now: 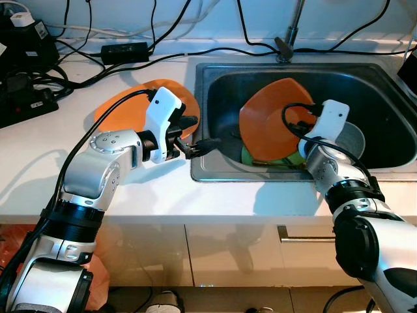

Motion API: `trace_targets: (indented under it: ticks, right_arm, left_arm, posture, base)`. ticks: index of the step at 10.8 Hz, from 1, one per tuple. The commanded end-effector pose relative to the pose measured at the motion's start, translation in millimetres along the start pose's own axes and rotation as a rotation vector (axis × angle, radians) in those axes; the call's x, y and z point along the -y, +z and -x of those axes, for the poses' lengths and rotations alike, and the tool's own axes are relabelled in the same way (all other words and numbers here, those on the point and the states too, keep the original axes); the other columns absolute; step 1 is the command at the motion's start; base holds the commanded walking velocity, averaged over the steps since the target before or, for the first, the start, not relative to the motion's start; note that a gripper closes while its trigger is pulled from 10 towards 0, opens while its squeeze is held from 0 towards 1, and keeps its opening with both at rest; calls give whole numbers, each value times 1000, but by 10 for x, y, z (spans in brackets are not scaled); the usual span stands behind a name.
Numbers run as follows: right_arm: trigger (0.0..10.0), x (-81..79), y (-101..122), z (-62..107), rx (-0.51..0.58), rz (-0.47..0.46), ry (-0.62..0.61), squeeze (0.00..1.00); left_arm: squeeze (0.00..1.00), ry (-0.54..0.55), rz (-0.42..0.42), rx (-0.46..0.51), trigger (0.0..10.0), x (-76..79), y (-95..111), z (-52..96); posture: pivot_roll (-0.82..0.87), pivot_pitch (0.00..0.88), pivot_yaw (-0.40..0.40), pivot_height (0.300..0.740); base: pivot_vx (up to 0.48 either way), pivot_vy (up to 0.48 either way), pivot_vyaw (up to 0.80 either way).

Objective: Kitchen organization

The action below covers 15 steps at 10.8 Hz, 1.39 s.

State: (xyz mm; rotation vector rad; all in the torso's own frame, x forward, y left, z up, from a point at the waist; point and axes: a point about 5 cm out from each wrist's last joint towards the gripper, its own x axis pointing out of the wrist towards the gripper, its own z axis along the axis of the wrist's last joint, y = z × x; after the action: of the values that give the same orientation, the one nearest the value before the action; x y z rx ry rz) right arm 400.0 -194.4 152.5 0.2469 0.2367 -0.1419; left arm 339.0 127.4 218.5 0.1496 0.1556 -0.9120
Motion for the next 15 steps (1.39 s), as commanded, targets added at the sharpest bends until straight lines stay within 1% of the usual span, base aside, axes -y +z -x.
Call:
trace_targets:
  ticks: [1,2,3,4,5,6,12,13,14,15]
  right_arm:
    - [10000,2,-65,0,-45,18,-4,0]
    - [10000,0,-46,-5,-55,38,0,0]
    - [10000,8,-13,-10,-57,51,-1,0]
    - [10000,9,5,-12,-60,69,1,0]
    - [10000,5,19,-14,-60,76,4,78]
    - [10000,-10,38,-16,-58,77,10,1000]
    - [10000,-43,94,-22,-41,55,25,1000]
    - [10000,-79,166,-25,6,84,34,1000]
    - [10000,-148,297,-21,102,136,55,1000]
    - [10000,-220,358,-10,159,149,92,1000]
  left_arm:
    - [1000,-5,-12,-4,10000,16,17,12]
    - [1000,-13,-19,-15,10000,21,17,20]
    - [557,-22,-26,-31,10000,27,4,23]
    - [149,-26,-27,-44,10000,27,-12,25]
    - [0,-29,-27,-50,10000,27,-19,25]
    - [0,-30,-28,-51,10000,28,-17,26]
    - [0,-10,-18,-59,10000,-12,-31,40]
    - [0,19,-32,-49,10000,-37,-11,45]
    - [0,94,-35,-10,10000,-111,45,68]
    - [0,145,-42,17,10000,-162,81,97]
  posture:
    - [169,102,46,740]
    - [172,107,45,740]
    - [172,109,45,740]
    - [172,109,45,740]
    - [170,110,47,740]
    - [170,110,46,740]
    - [166,109,45,740]
    - [166,109,45,740]
    - [168,106,40,740]
    - [168,106,37,740]
  base:
    - [0,0,0]
    - [0,0,0]
    - [0,0,0]
    - [0,0,0]
    - [0,0,0]
    - [0,0,0]
    - [0,0,0]
    - [0,0,0]
    - [0,0,0]
    - [0,0,0]
